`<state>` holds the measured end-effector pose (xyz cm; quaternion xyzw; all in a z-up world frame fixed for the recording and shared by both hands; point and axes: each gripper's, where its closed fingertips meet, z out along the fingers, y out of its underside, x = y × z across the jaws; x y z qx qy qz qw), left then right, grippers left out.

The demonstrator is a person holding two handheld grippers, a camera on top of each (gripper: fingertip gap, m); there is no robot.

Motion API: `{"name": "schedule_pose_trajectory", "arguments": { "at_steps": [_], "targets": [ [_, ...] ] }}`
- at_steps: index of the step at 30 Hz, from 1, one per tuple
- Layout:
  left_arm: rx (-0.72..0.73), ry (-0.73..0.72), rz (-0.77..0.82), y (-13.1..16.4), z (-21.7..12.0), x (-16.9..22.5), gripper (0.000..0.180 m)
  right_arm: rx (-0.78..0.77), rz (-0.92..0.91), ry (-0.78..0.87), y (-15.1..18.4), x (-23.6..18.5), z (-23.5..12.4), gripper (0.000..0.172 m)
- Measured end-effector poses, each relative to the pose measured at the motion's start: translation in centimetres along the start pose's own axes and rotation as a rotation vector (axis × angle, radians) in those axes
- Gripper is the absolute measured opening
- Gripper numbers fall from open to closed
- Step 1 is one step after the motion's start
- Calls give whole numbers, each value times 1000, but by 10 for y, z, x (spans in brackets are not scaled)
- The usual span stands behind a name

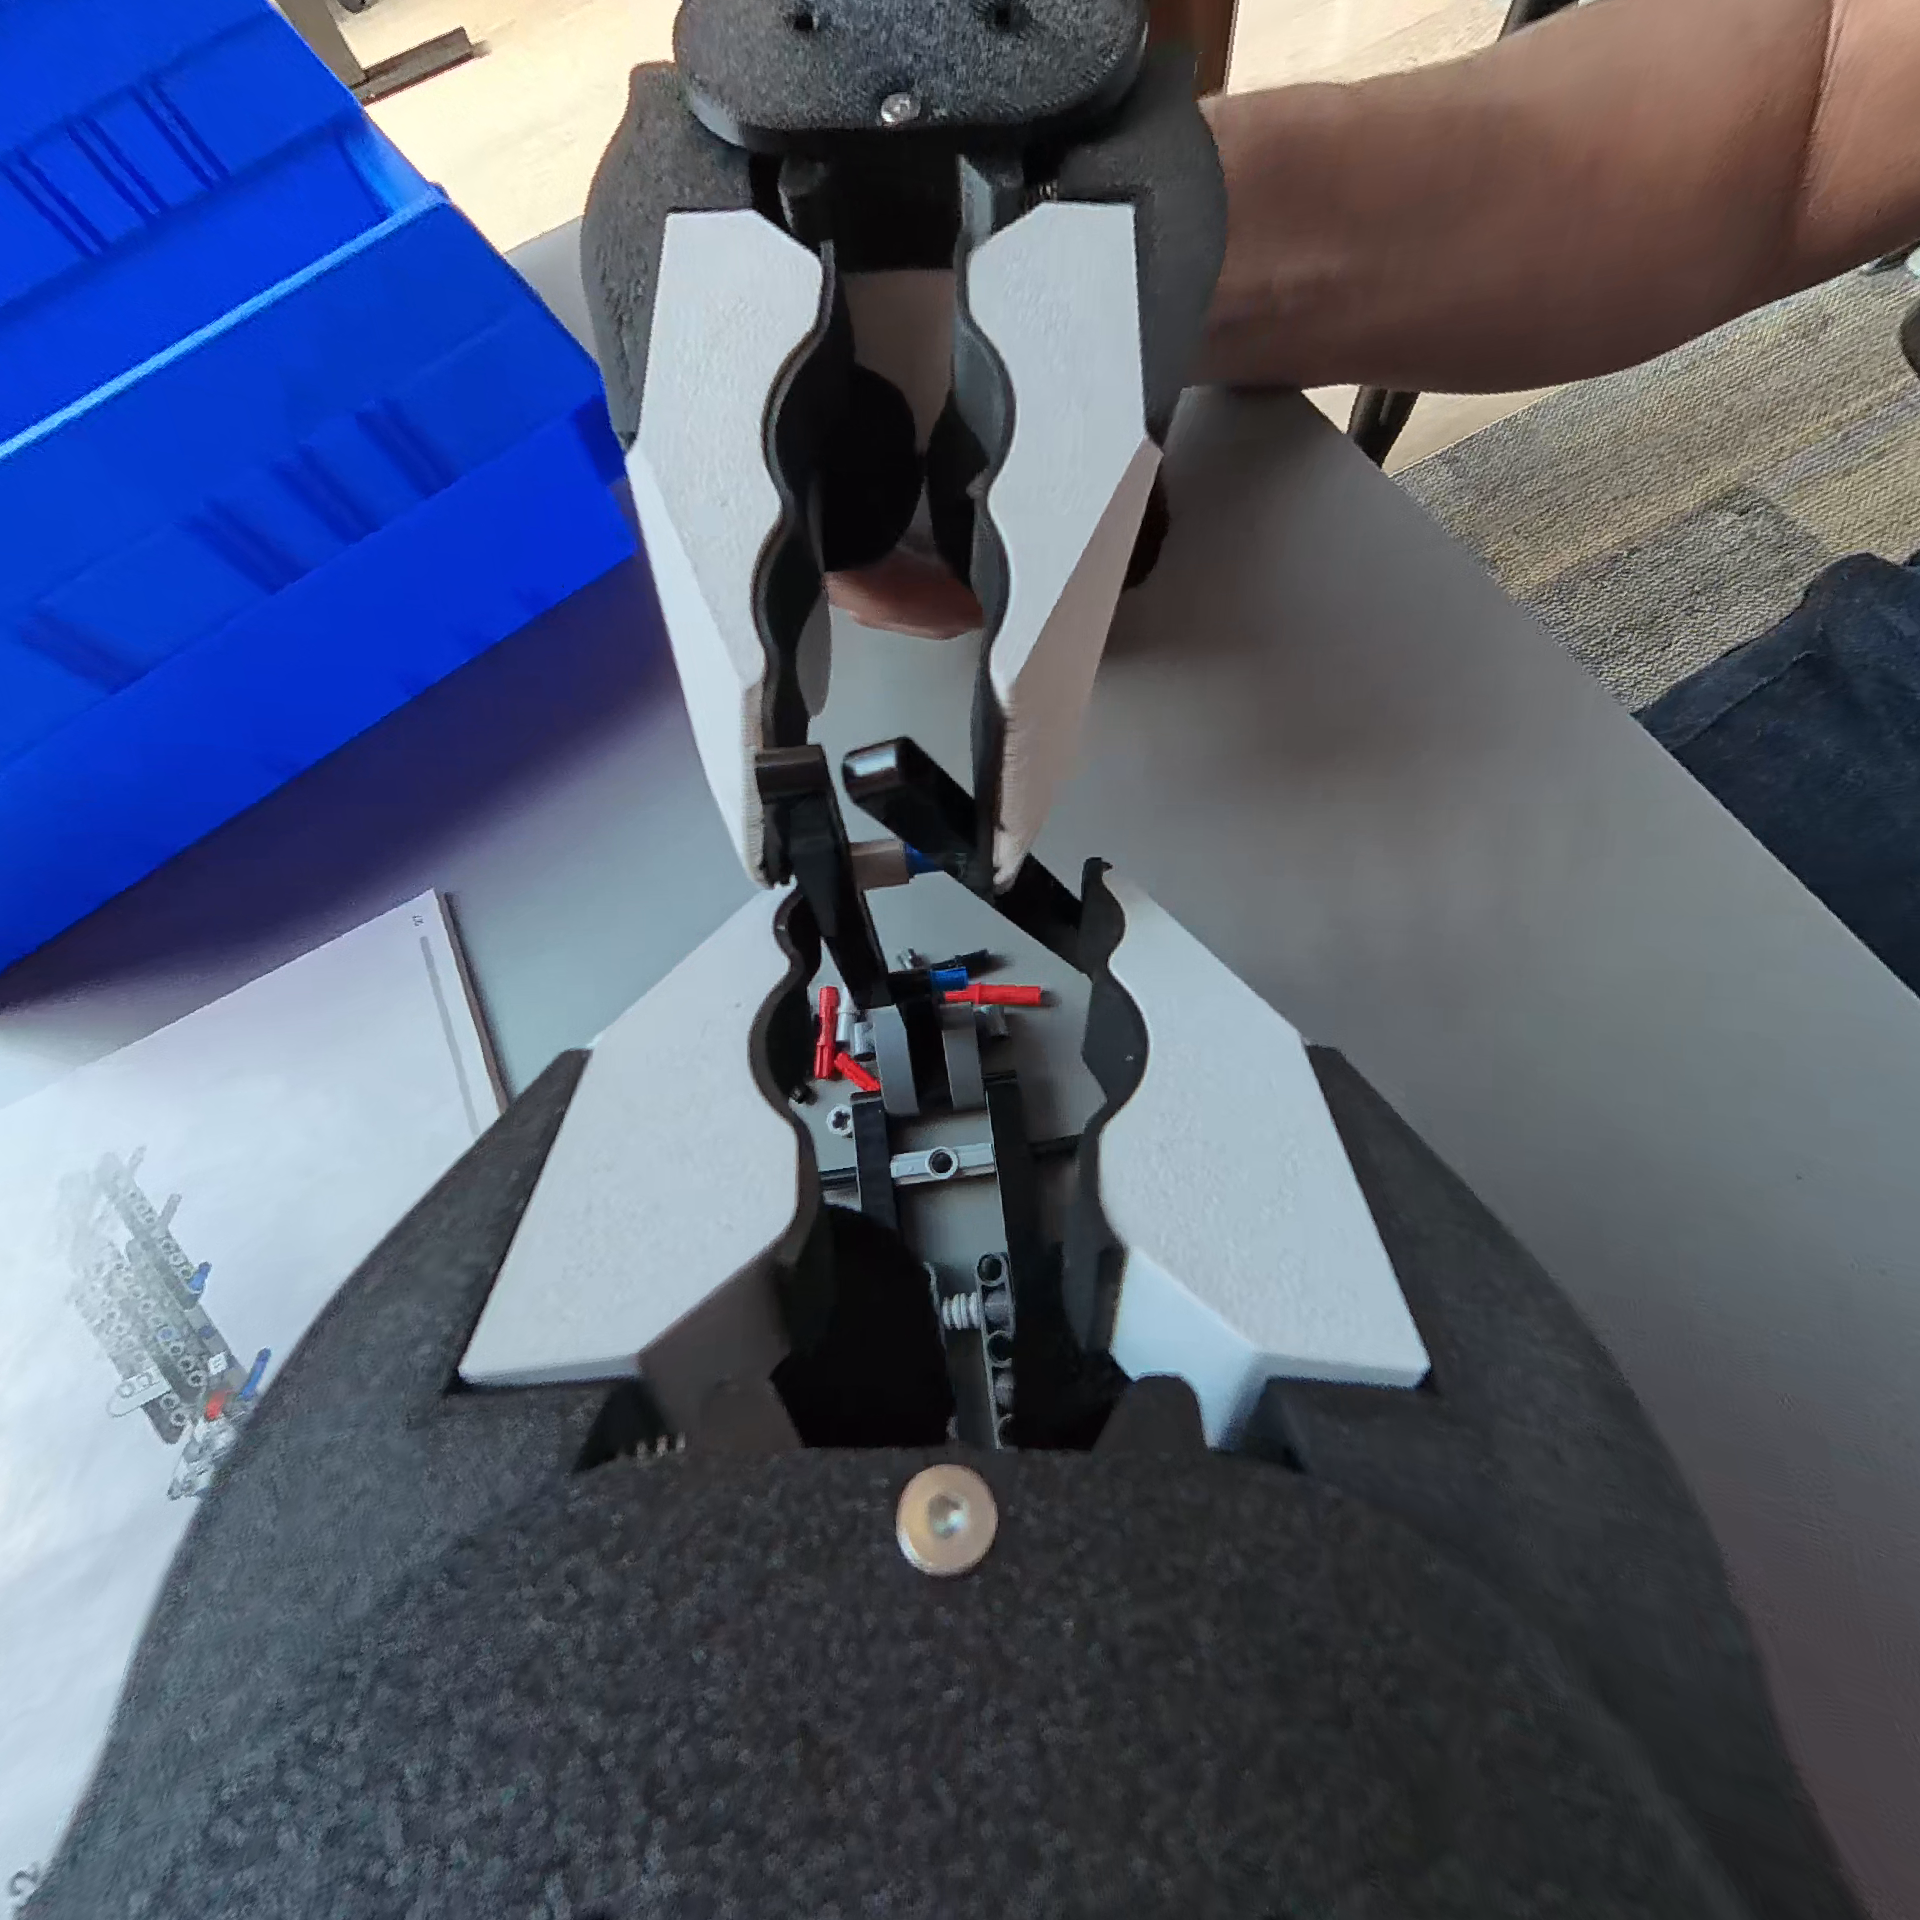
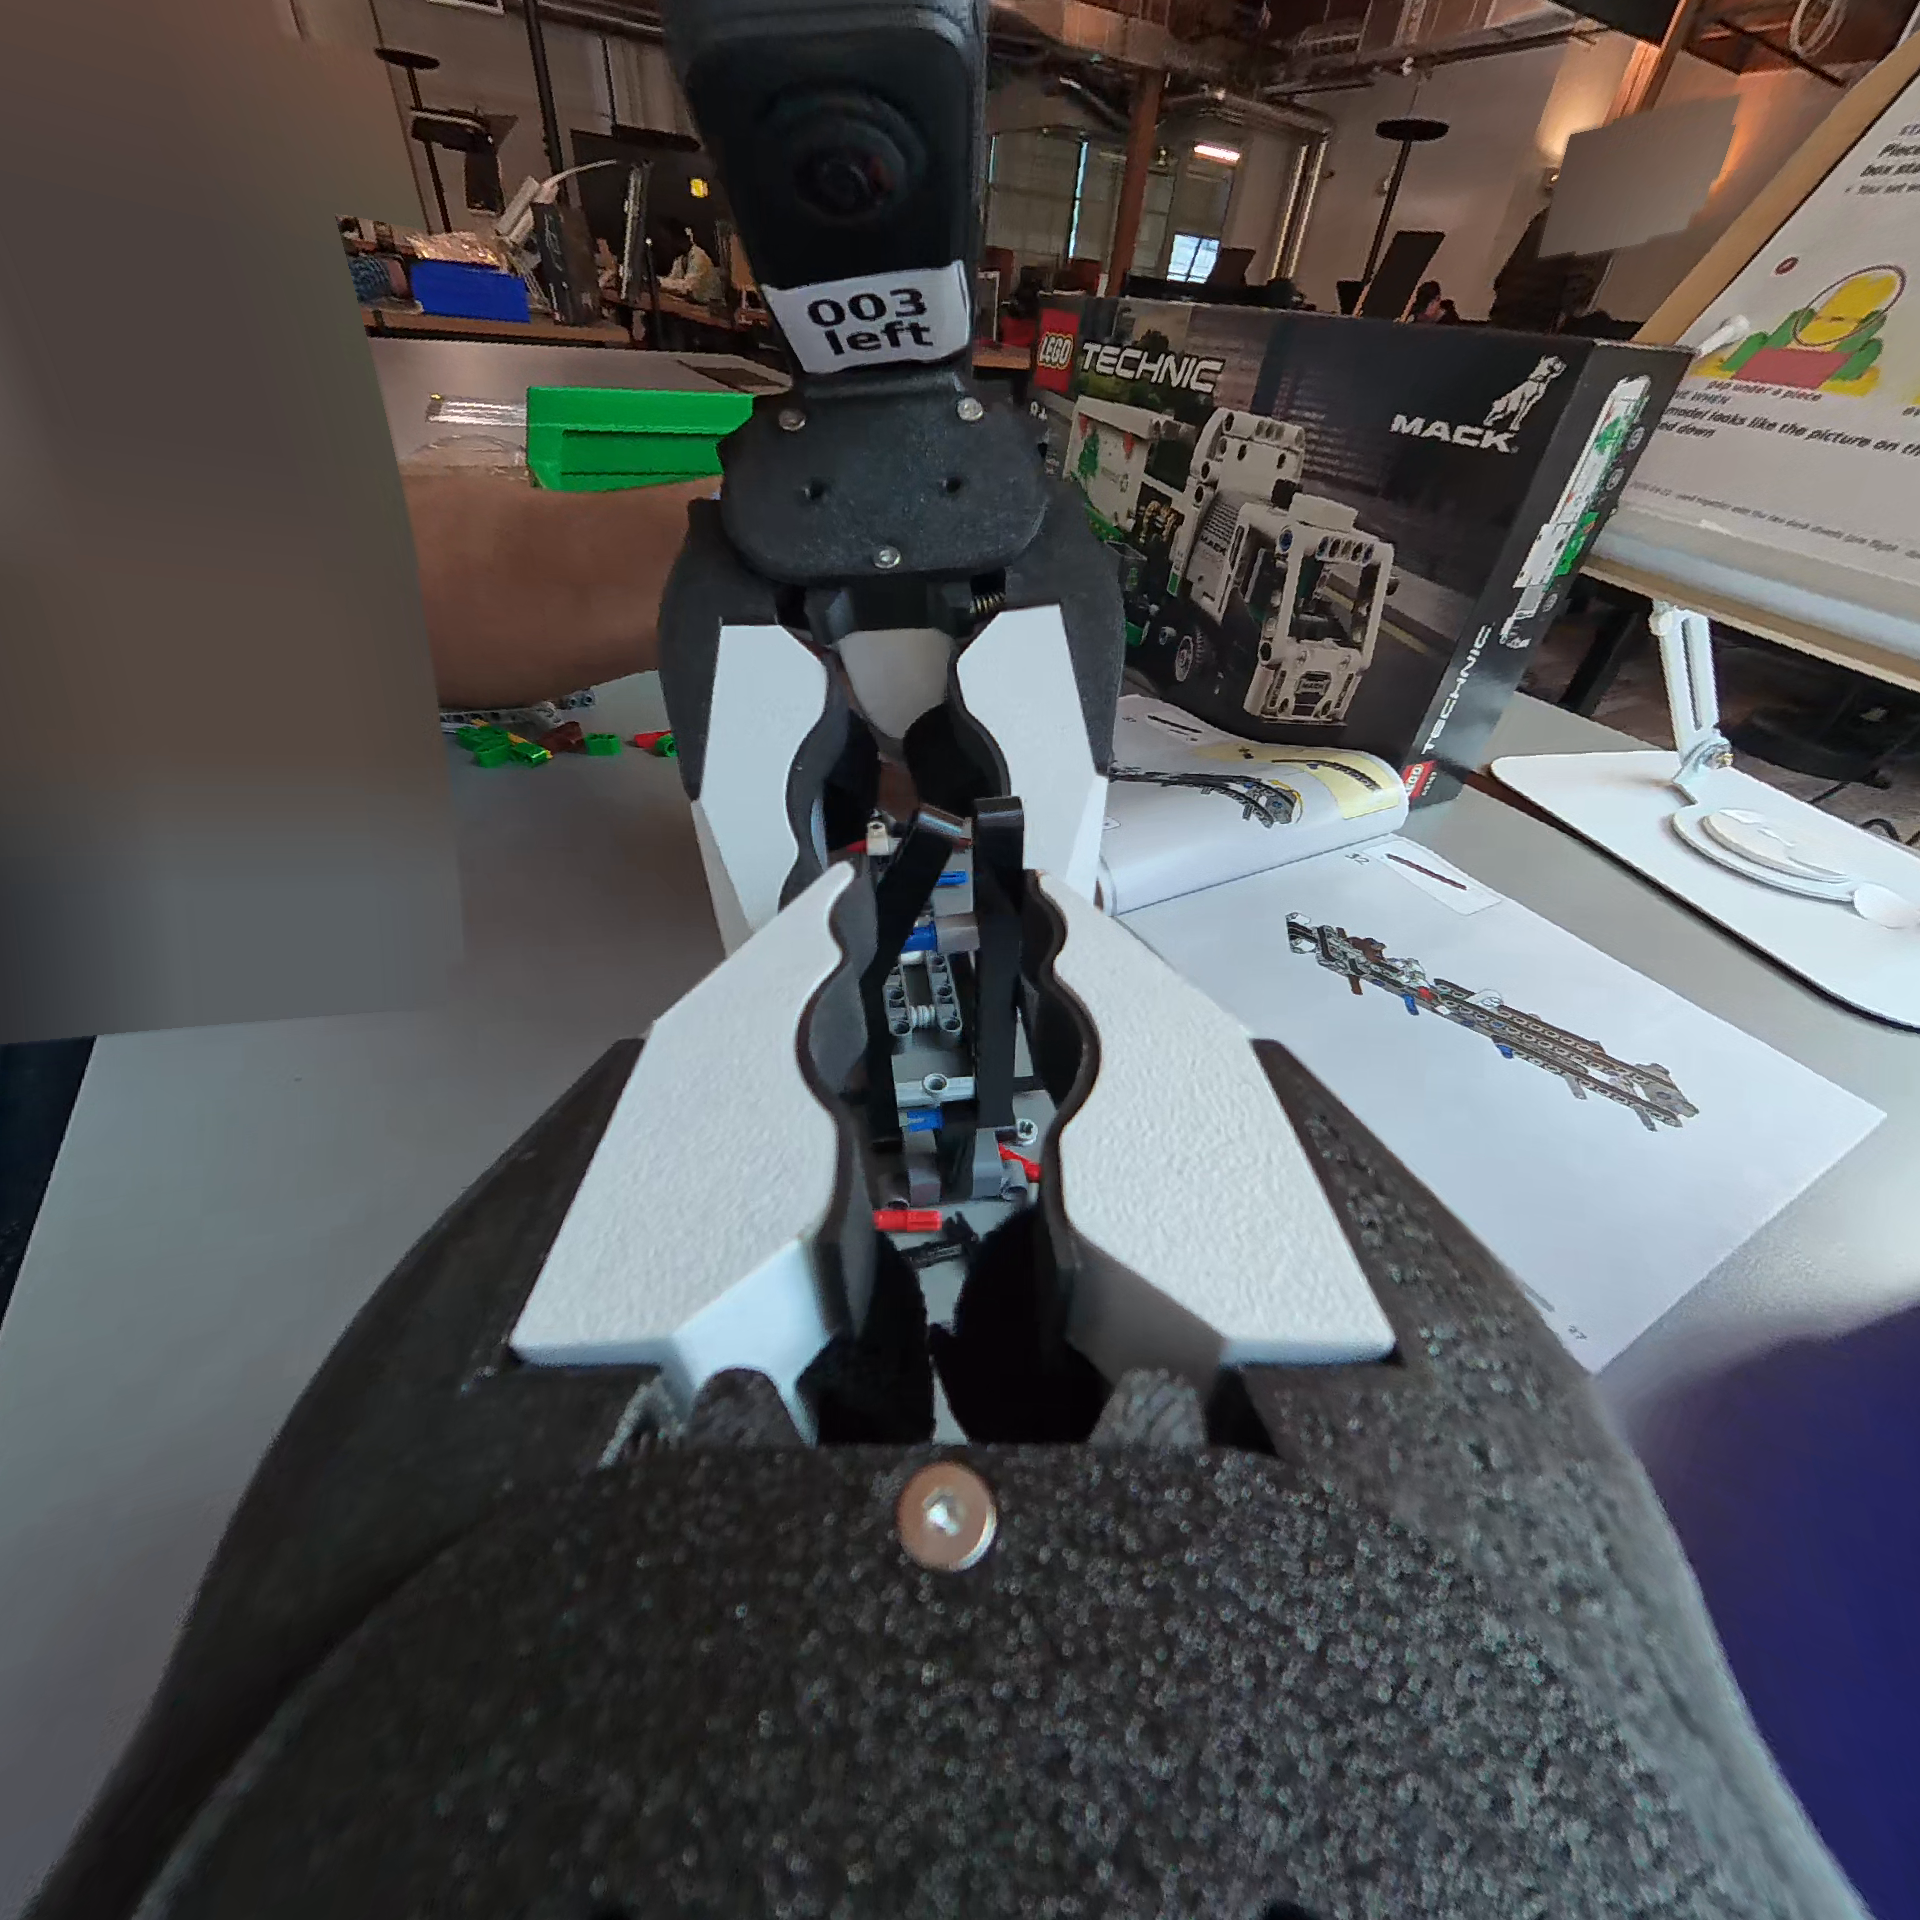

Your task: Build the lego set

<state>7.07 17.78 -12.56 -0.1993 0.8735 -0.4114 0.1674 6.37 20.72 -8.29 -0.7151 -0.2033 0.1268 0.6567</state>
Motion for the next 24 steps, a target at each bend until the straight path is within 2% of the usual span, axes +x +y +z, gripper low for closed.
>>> {"name": "schedule_pose_trajectory", "arguments": {
  "at_steps": [3,5,12,15,18,21,24],
  "targets": [
    [-16,-14,13,1,-1,-1,43,14,-23,4,-1,-1,1,27],
    [-33,-51,40,3,-1,-6,34,16,-34,5,-1,-2,1,29],
    [-45,-62,40,4,-1,-8,34,17,-7,6,2,-1,1,33],
    [-62,-69,49,4,-1,-8,34,-94,-27,11,18,3,-7,41],
    [-73,-70,45,6,-3,-8,33,-195,2,-74,32,-1,-10,42],
    [-71,-58,11,8,-4,-9,33,-260,0,-143,38,-5,-9,54],
    [-57,-49,-16,8,-4,-10,33,-332,-27,-155,51,-4,-7,56]
  ]
}}
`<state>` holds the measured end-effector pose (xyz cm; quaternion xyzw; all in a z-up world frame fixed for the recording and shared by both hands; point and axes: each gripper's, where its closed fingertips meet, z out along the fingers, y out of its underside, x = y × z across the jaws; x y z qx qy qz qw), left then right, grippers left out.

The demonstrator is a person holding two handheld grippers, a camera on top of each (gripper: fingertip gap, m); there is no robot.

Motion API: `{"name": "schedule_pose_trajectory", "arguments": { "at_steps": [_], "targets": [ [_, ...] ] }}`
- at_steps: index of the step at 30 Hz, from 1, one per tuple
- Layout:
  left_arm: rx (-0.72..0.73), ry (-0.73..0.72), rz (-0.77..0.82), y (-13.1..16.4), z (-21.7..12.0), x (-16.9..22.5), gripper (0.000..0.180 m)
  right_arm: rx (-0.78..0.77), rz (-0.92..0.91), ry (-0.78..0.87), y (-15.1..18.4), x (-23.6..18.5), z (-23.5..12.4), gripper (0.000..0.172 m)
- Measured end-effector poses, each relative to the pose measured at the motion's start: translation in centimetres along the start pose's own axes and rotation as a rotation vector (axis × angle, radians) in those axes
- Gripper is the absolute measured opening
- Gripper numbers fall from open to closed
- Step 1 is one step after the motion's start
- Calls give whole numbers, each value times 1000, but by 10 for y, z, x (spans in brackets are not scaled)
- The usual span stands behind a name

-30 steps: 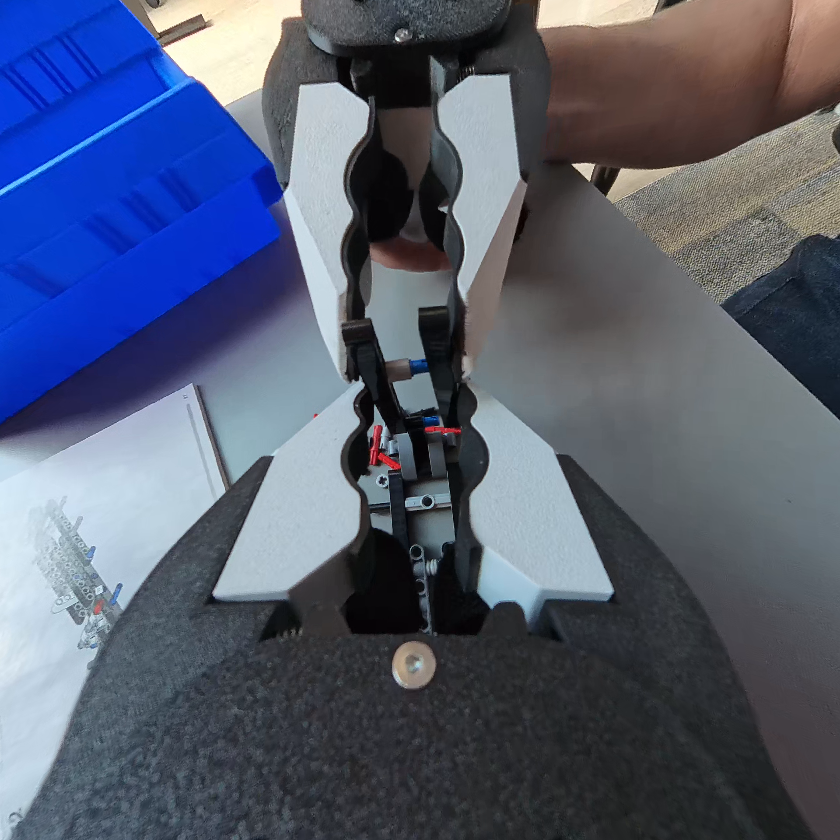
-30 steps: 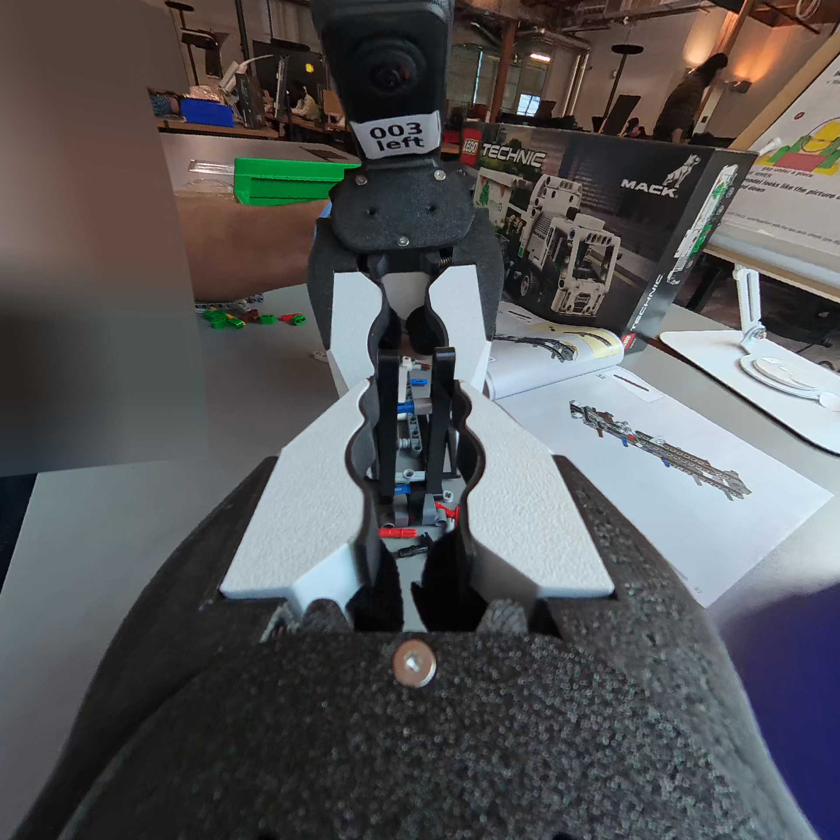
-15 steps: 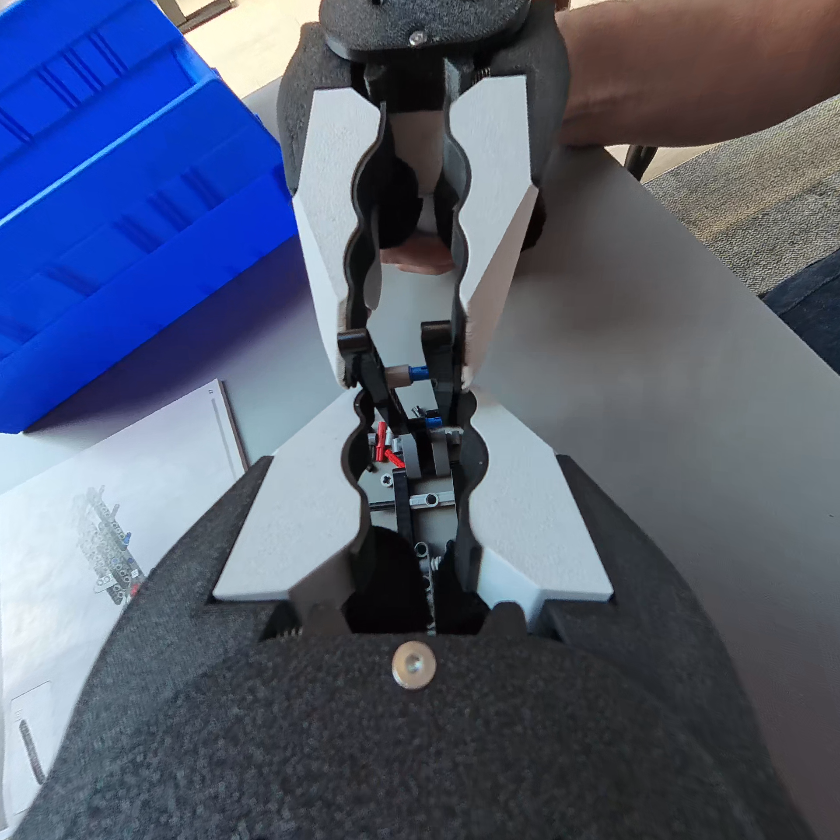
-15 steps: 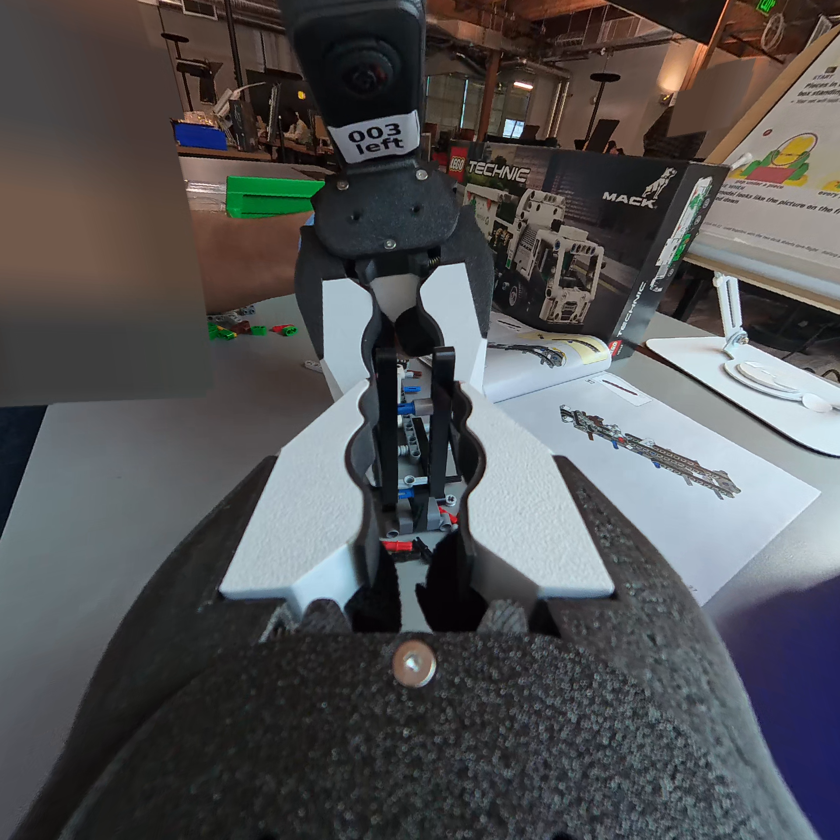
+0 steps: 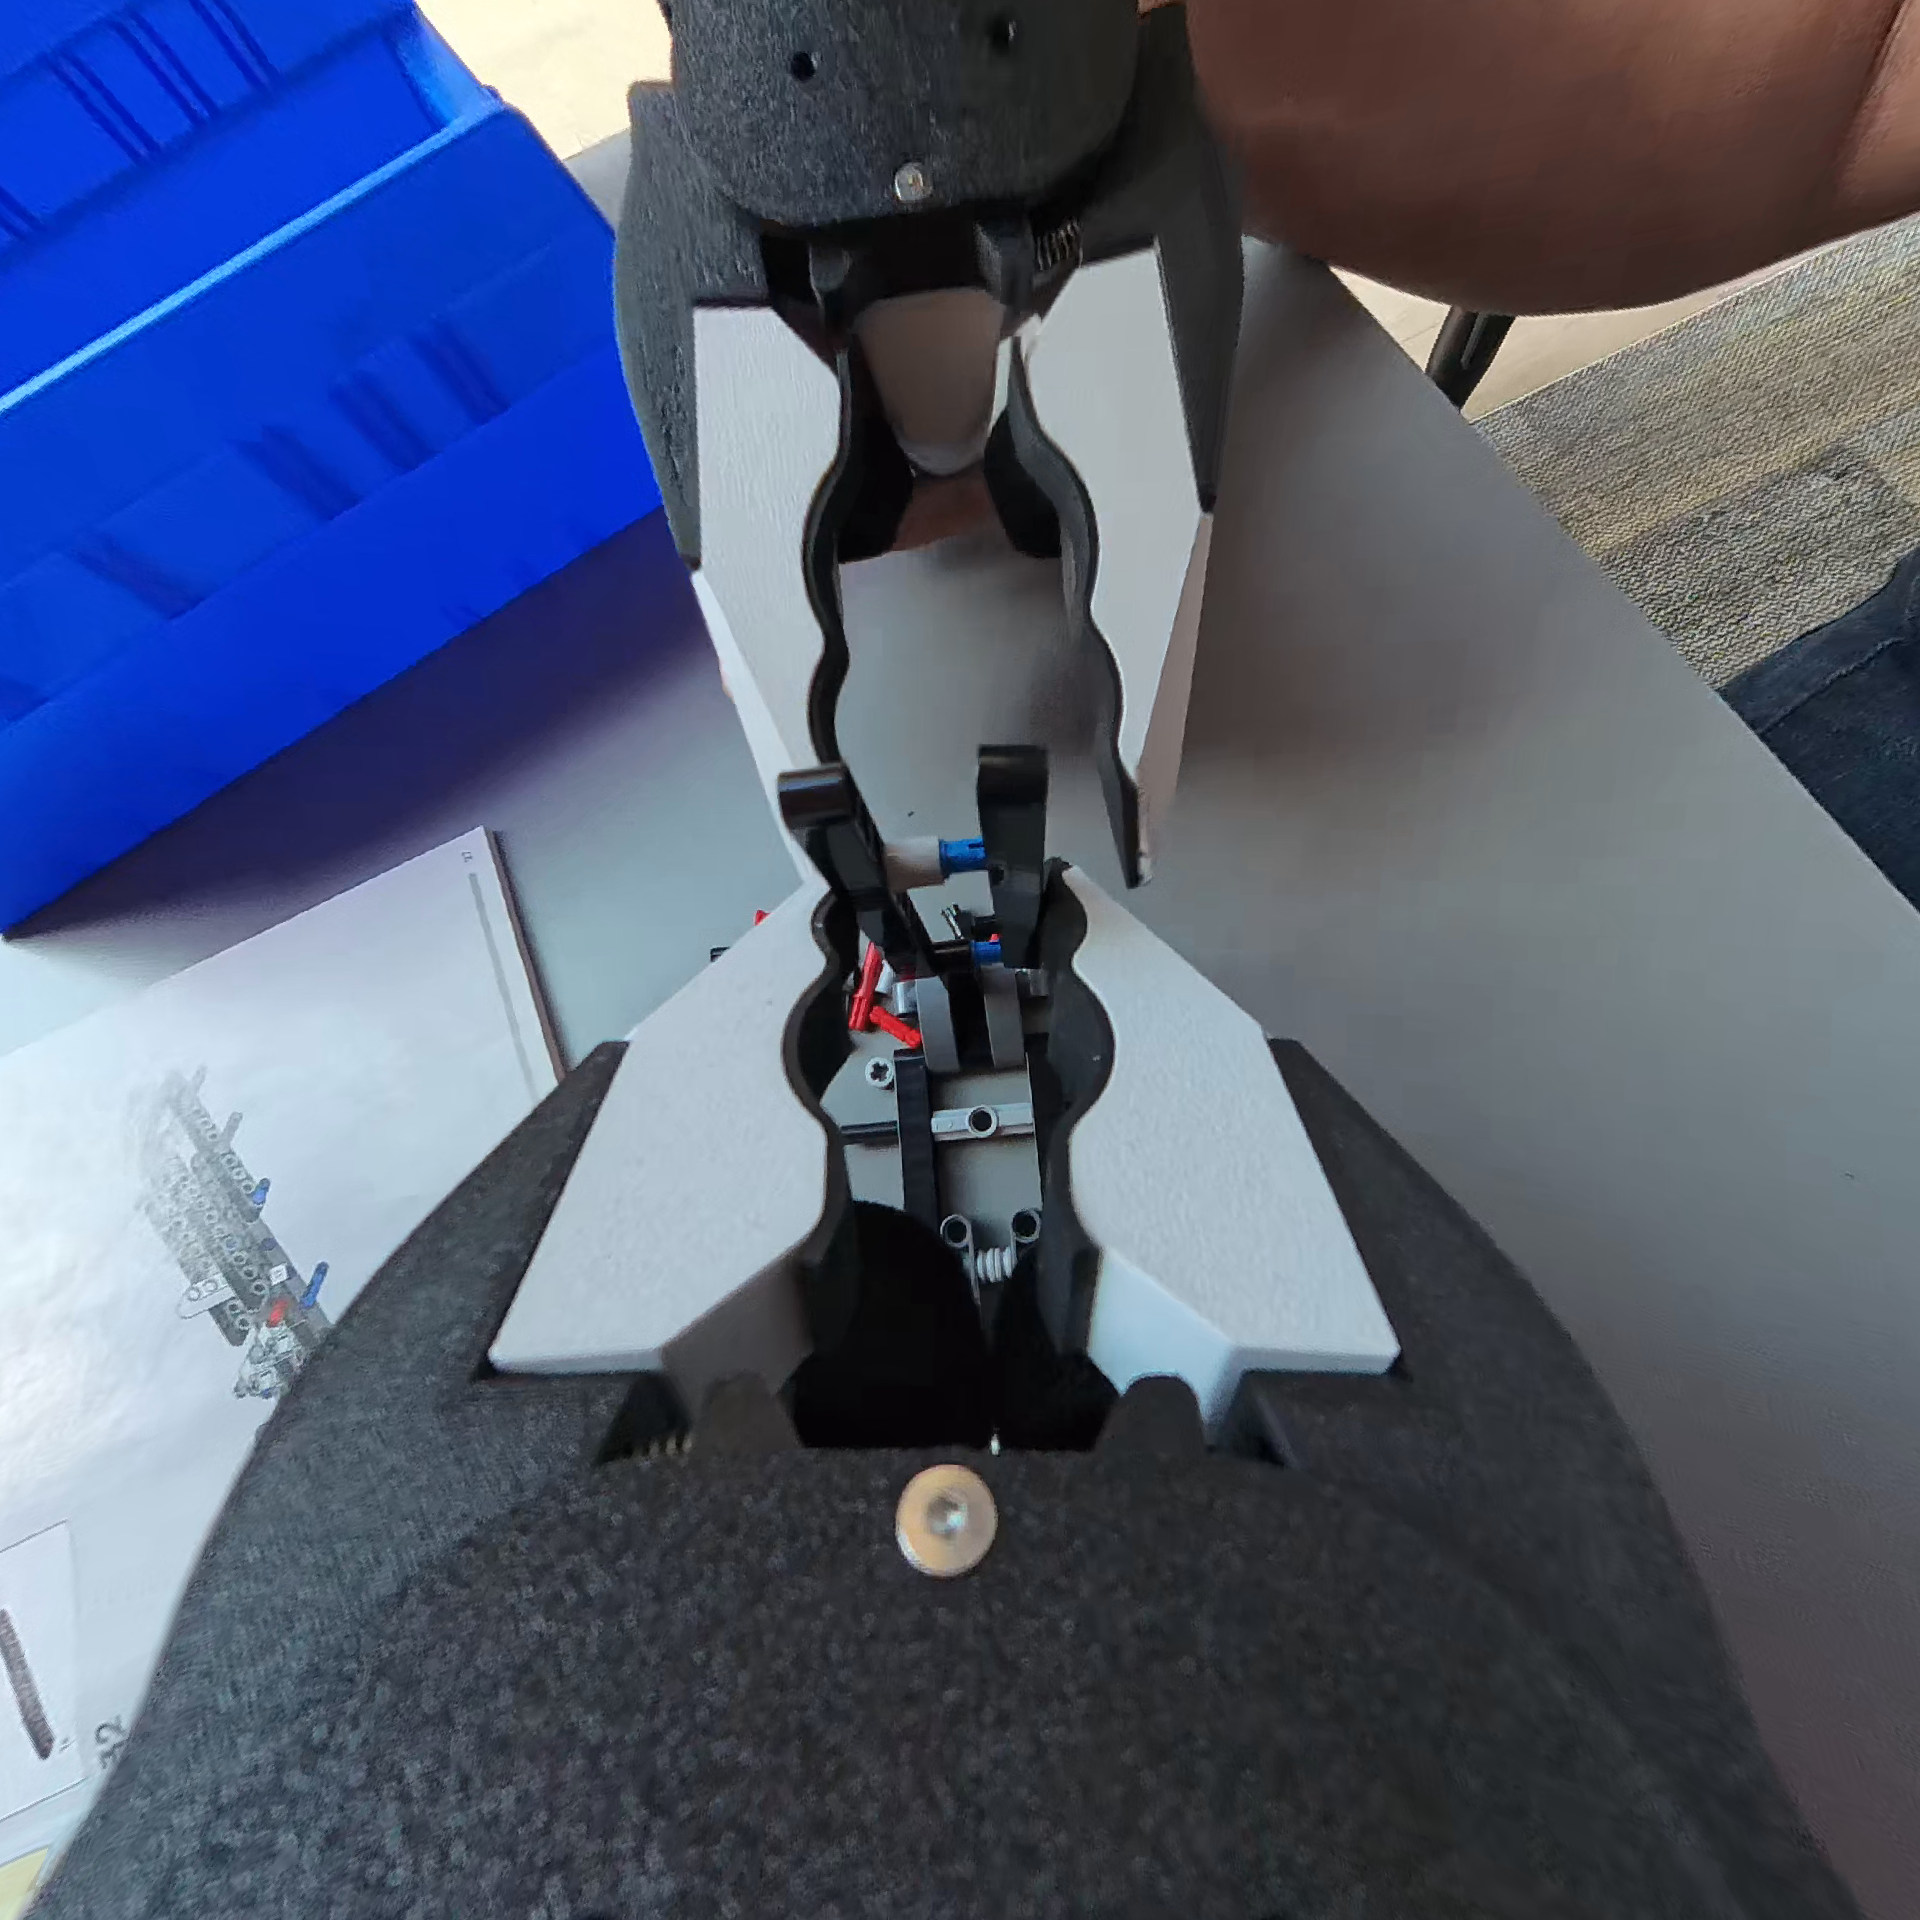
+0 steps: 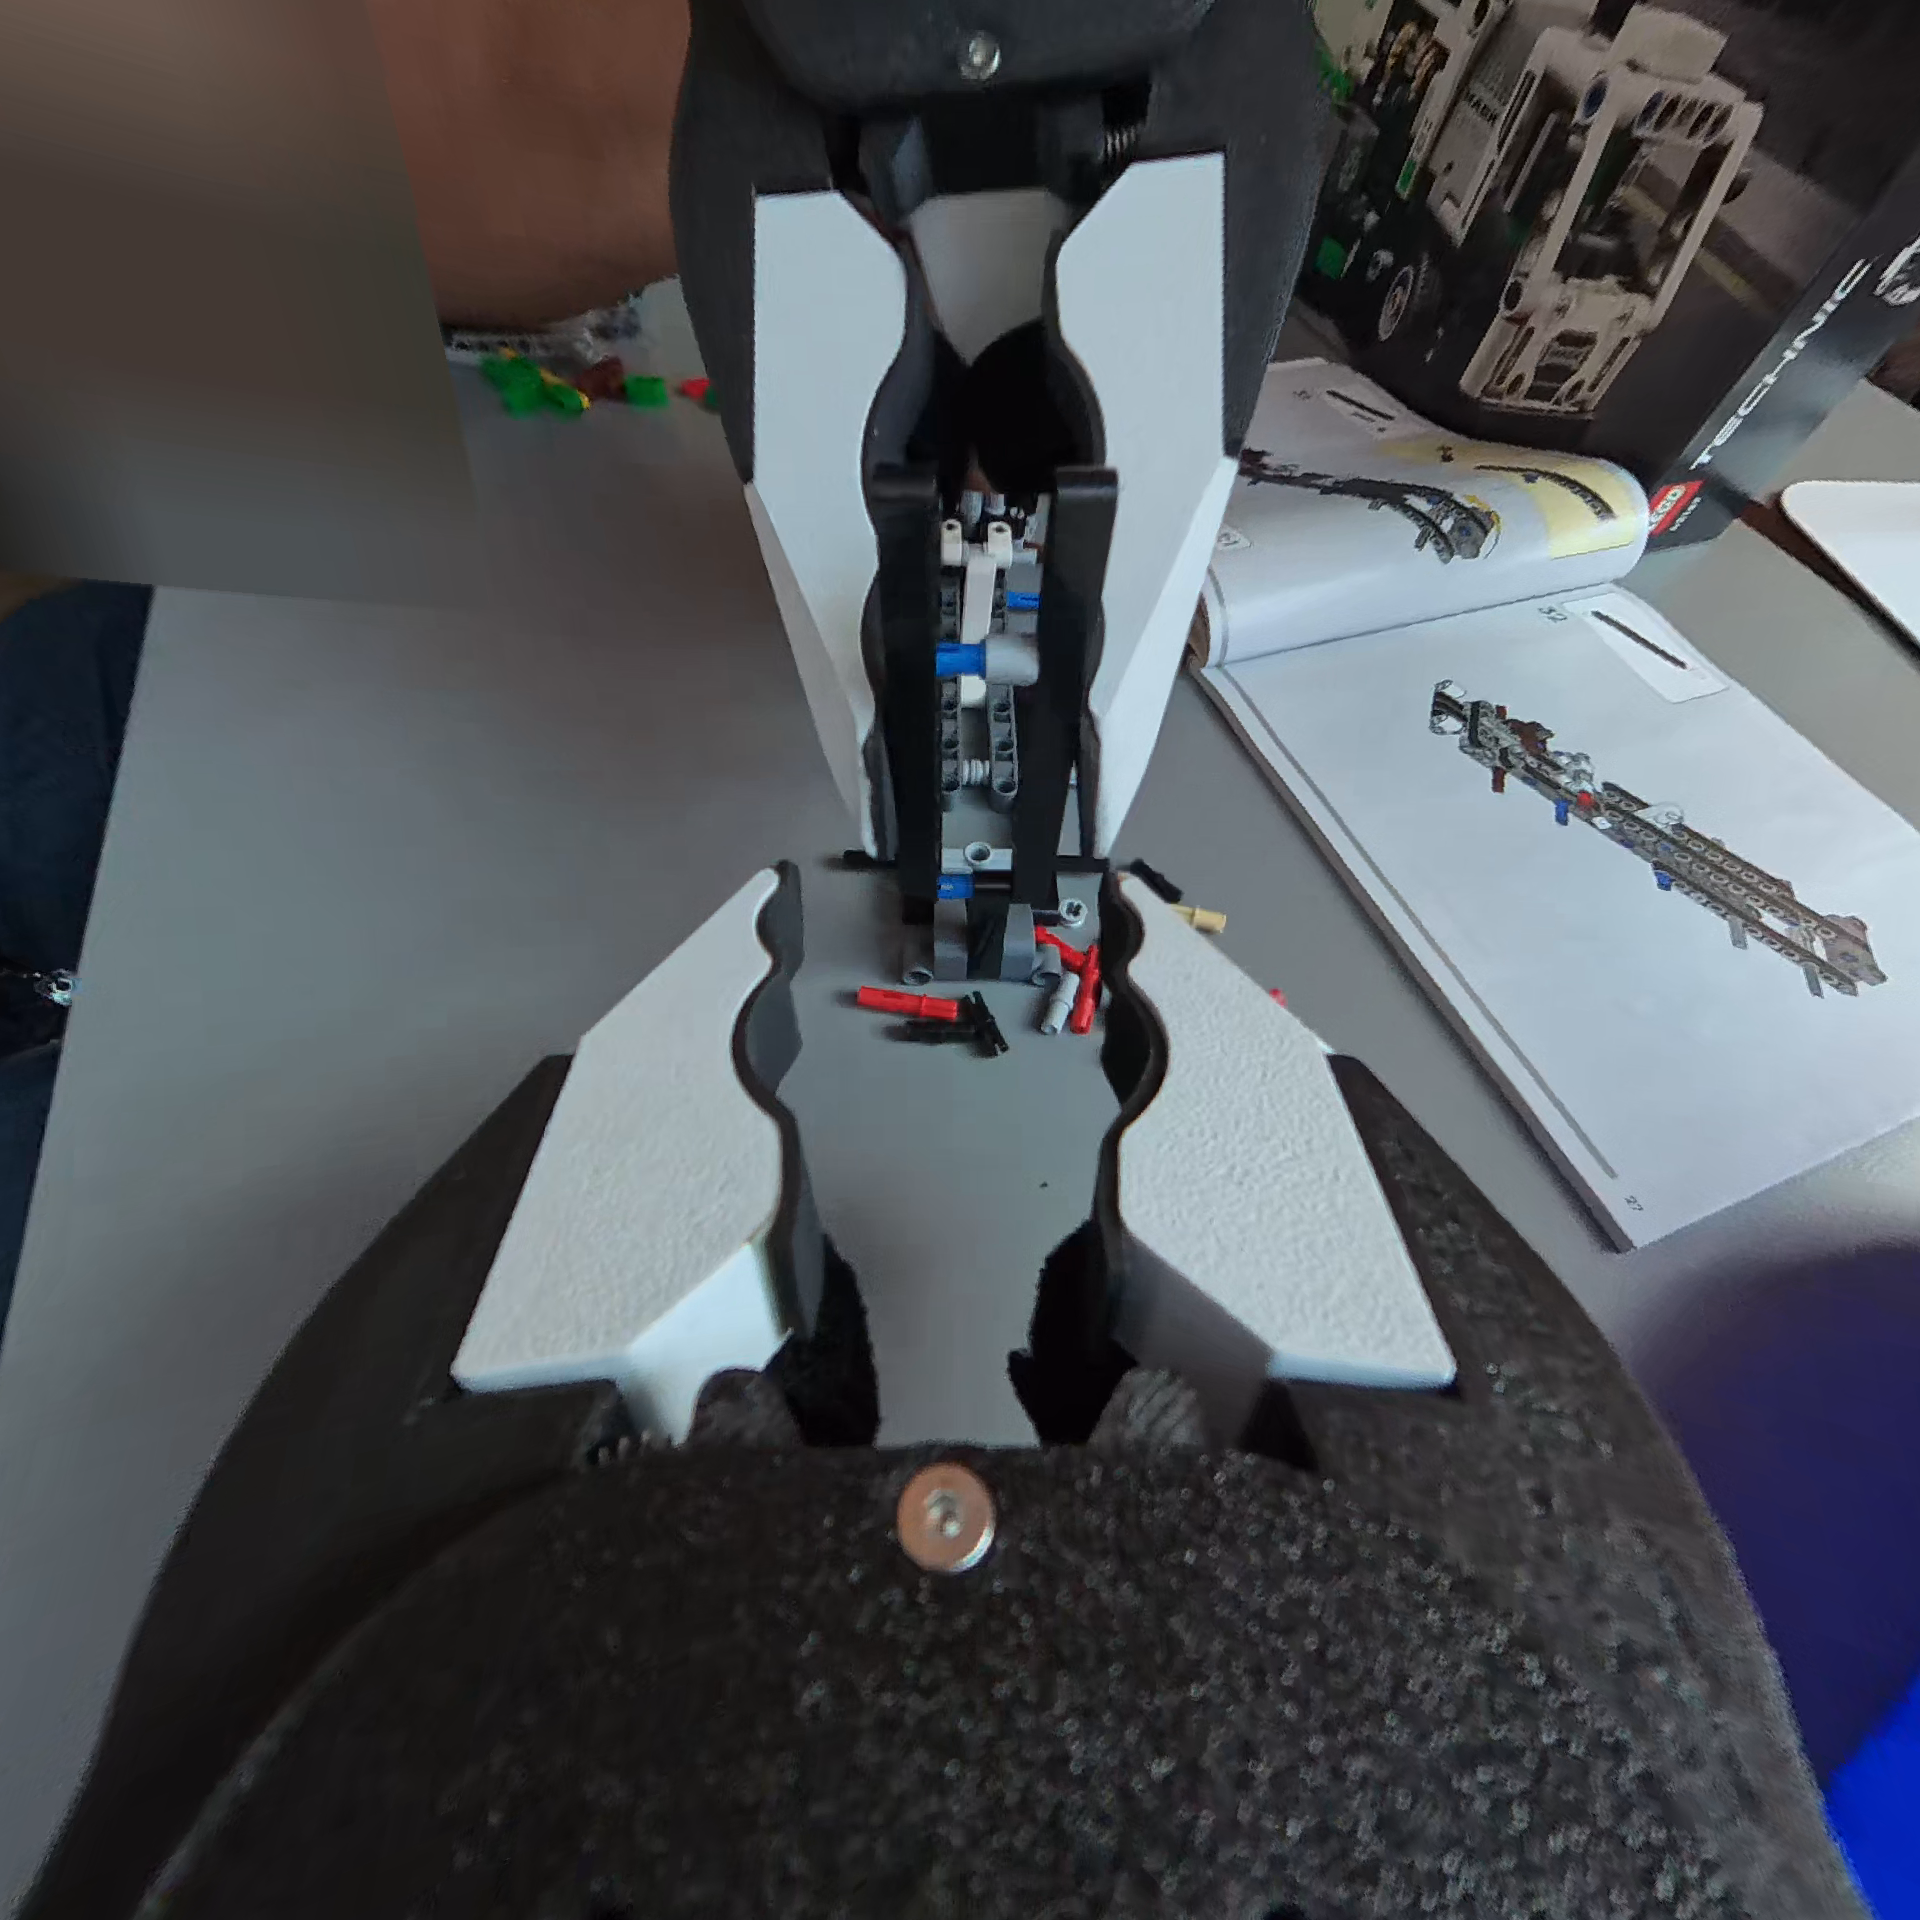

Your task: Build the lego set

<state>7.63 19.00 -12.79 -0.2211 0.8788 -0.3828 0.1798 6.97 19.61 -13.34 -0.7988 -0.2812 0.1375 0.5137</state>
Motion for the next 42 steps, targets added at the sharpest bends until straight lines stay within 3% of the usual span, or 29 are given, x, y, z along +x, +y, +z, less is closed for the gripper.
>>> {"name": "schedule_pose_trajectory", "arguments": {
  "at_steps": [11,12,13,30,33,34,36,40,42],
  "targets": [
    [12,-6,-7,-1,2,-1,33,-68,-71,83,9,10,22,47],
    [15,-5,-9,-2,2,-1,33,-84,-79,79,11,9,23,47],
    [15,-5,-9,-2,2,-1,33,-103,-82,76,14,9,25,34],
    [40,11,-21,0,2,-1,31,-115,26,-25,15,6,27,26],
    [42,13,-17,0,1,-1,31,-119,58,-33,16,5,26,31],
    [43,13,-17,0,1,-1,31,-108,71,-37,16,5,23,49],
    [45,14,-18,0,1,-1,31,-61,91,-41,11,4,11,66],
    [46,15,-18,0,1,-1,31,172,92,-28,-34,5,-11,64],
    [49,14,-21,0,1,-1,31,153,59,2,-38,8,-6,61]
  ]
}}
